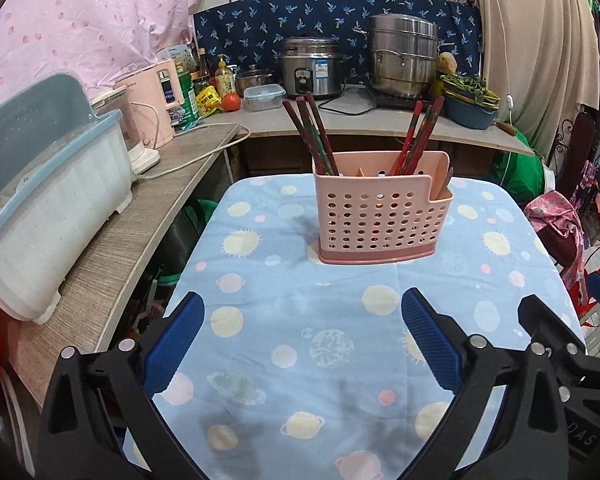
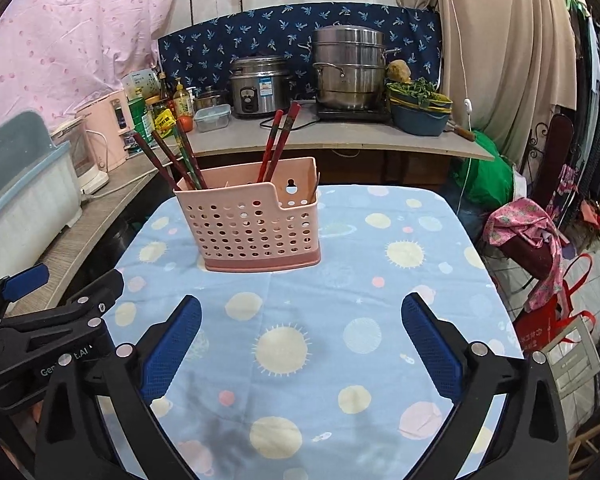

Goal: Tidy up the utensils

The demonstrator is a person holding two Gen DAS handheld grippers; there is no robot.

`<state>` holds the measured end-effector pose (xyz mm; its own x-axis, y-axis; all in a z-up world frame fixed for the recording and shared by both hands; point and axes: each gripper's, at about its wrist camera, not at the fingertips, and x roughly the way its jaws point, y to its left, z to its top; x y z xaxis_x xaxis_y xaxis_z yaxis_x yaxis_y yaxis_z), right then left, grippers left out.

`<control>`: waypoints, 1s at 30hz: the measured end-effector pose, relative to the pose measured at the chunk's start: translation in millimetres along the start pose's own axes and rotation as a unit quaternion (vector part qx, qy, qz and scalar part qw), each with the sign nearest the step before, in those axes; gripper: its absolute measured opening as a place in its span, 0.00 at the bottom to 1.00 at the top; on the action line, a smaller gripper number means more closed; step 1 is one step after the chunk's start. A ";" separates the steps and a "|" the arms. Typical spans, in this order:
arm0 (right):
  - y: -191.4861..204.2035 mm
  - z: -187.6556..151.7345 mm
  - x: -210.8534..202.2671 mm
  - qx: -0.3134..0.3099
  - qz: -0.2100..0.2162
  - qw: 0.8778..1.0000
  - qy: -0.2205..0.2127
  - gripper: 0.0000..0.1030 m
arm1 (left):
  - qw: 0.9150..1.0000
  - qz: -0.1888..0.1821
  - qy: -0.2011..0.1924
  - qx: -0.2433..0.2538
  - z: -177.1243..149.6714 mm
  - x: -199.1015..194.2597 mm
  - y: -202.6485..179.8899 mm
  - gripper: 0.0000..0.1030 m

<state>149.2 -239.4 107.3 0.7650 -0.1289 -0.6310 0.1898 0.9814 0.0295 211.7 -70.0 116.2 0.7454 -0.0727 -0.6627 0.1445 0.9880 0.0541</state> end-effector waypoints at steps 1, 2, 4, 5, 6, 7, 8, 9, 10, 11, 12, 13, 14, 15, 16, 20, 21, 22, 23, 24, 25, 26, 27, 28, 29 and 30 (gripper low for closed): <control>0.1 -0.6 0.6 -0.001 -0.001 1.000 0.000 0.94 | 1.000 -0.001 0.002 -0.001 -0.6 0.5 0.5 0.93; 0.0 -0.7 1.4 -0.001 -0.001 1.000 0.001 0.94 | 1.000 -0.001 0.004 -0.002 -1.2 1.4 0.8 0.93; 0.3 -1.4 3.5 -0.001 -0.003 1.000 0.003 0.94 | 1.000 -0.001 0.006 -0.002 -2.0 2.7 1.5 0.93; 0.0 -1.8 4.7 0.000 -0.001 1.000 0.005 0.94 | 1.000 -0.001 0.007 -0.002 -2.3 3.5 1.7 0.93; -0.1 -2.4 5.6 0.001 0.000 1.000 0.007 0.94 | 1.000 0.000 0.008 -0.003 -2.3 3.9 2.2 0.93; -0.6 -3.0 6.4 0.003 0.001 1.000 0.009 0.94 | 1.000 0.001 0.010 -0.004 -2.5 4.8 2.7 0.93; -0.6 -3.4 7.2 0.004 0.002 1.000 0.009 0.94 | 1.000 0.001 0.011 -0.004 -3.3 5.5 2.6 0.93; -0.3 -3.8 7.8 0.004 0.002 1.000 0.009 0.94 | 1.000 0.002 0.012 -0.004 -3.7 6.5 2.9 0.93; 0.0 -4.0 8.1 0.004 0.002 1.000 0.010 0.94 | 1.000 0.002 0.013 -0.003 -3.8 7.4 2.9 0.93; 0.1 -4.2 9.0 0.004 0.002 1.000 0.011 0.94 | 1.000 0.003 0.013 -0.003 -4.1 8.1 3.0 0.93; 0.4 -4.4 10.1 0.003 0.002 1.000 0.012 0.94 | 1.000 0.004 0.014 -0.002 -4.5 9.3 3.2 0.93; 0.6 -4.9 11.1 0.003 0.002 1.000 0.013 0.94 | 1.000 0.006 0.014 -0.001 -4.9 10.0 2.8 0.93; 1.3 -5.5 11.8 0.003 0.002 1.000 0.014 0.94 | 1.000 0.008 0.014 0.000 -5.1 10.5 2.7 0.93; 1.3 -5.6 12.5 0.004 0.003 1.000 0.015 0.94 | 1.000 0.009 0.014 0.000 -5.1 10.9 2.5 0.93; 1.5 -6.0 13.2 0.004 0.002 1.000 0.015 0.94 | 1.000 0.009 0.015 0.000 -5.3 11.4 2.7 0.93; 0.6 -6.7 14.7 0.006 0.003 1.000 0.017 0.94 | 1.000 0.012 0.015 0.000 -5.2 12.5 2.9 0.93; 0.9 -6.7 15.1 0.006 0.003 1.000 0.017 0.94 | 1.000 0.012 0.015 0.000 -5.3 12.6 2.8 0.93; 0.8 -7.0 15.4 0.006 0.003 1.000 0.018 0.94 | 1.000 0.013 0.014 0.001 -5.4 12.7 2.5 0.93; 0.6 -7.1 15.7 0.007 0.003 1.000 0.018 0.94 | 1.000 0.013 0.014 0.002 -5.4 13.0 2.3 0.93; 0.1 -7.0 16.2 0.008 0.004 1.000 0.018 0.94 | 1.000 0.013 0.014 0.002 -5.5 12.7 2.4 0.93; 0.0 -7.2 16.7 0.008 0.003 1.000 0.019 0.94 | 1.000 0.014 0.014 0.002 -5.6 12.7 2.2 0.93; 0.0 -7.0 16.9 0.008 0.003 1.000 0.020 0.94 | 1.000 0.015 0.014 0.001 -5.6 12.7 2.2 0.93; -0.3 -6.9 17.4 0.009 0.003 1.000 0.020 0.94 | 1.000 0.016 0.014 0.002 -5.4 13.2 2.1 0.93; -0.4 -7.1 17.7 0.009 0.003 1.000 0.020 0.94 | 1.000 0.016 0.015 0.002 -5.1 13.8 1.9 0.93; -0.4 -7.2 17.9 0.009 0.002 1.000 0.020 0.94 | 1.000 0.016 0.015 0.002 -5.2 14.2 1.9 0.93; -0.3 -7.2 18.0 0.008 0.002 1.000 0.019 0.94 | 1.000 0.017 0.016 0.002 -5.1 14.5 1.8 0.93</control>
<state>158.4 -240.9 90.3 0.7412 -0.1198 -0.6605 0.1973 0.9794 0.0438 219.4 -68.6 102.8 0.7289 -0.0356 -0.6837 0.1226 0.9893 0.0792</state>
